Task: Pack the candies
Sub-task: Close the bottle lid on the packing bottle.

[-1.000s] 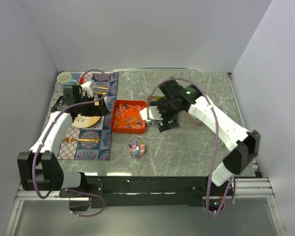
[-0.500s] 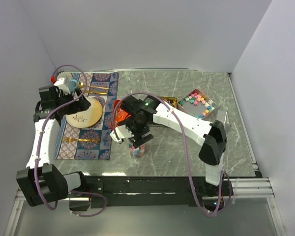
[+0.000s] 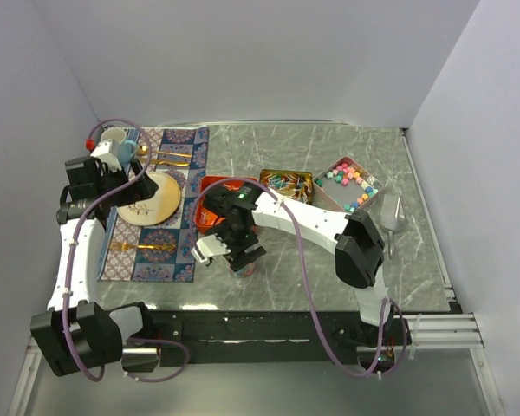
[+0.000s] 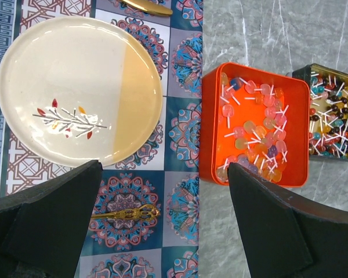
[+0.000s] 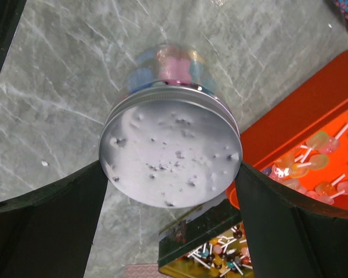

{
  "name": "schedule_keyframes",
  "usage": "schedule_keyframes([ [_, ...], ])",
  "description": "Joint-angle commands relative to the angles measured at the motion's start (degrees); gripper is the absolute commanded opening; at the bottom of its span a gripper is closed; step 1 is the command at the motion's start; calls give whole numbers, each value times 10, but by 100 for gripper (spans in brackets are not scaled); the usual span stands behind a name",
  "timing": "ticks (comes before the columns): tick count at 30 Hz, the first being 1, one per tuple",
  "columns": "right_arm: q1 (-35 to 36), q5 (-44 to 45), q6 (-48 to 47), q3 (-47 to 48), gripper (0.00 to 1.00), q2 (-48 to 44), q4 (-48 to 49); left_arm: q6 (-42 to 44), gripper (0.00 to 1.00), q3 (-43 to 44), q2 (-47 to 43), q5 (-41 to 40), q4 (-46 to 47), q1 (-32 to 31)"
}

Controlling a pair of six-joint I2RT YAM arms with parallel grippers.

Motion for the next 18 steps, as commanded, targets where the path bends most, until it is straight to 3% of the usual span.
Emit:
schedule_keyframes([
  [1, 5, 3, 10, -4, 77, 6, 14, -5, 96, -14, -25, 9, 19, 5],
  [6, 5, 8, 15, -29, 79, -5, 26, -5, 96, -22, -35, 10, 21, 6],
  [11, 6, 10, 43, -33, 93, -8, 47, -8, 96, -27, -40, 18, 25, 7],
  [12, 7, 12, 49, -28, 100, -4, 41, -9, 96, -30, -43, 20, 25, 6],
  [18, 6, 8, 55, -22, 100, -29, 32, -11, 96, -37, -44, 34, 33, 7],
])
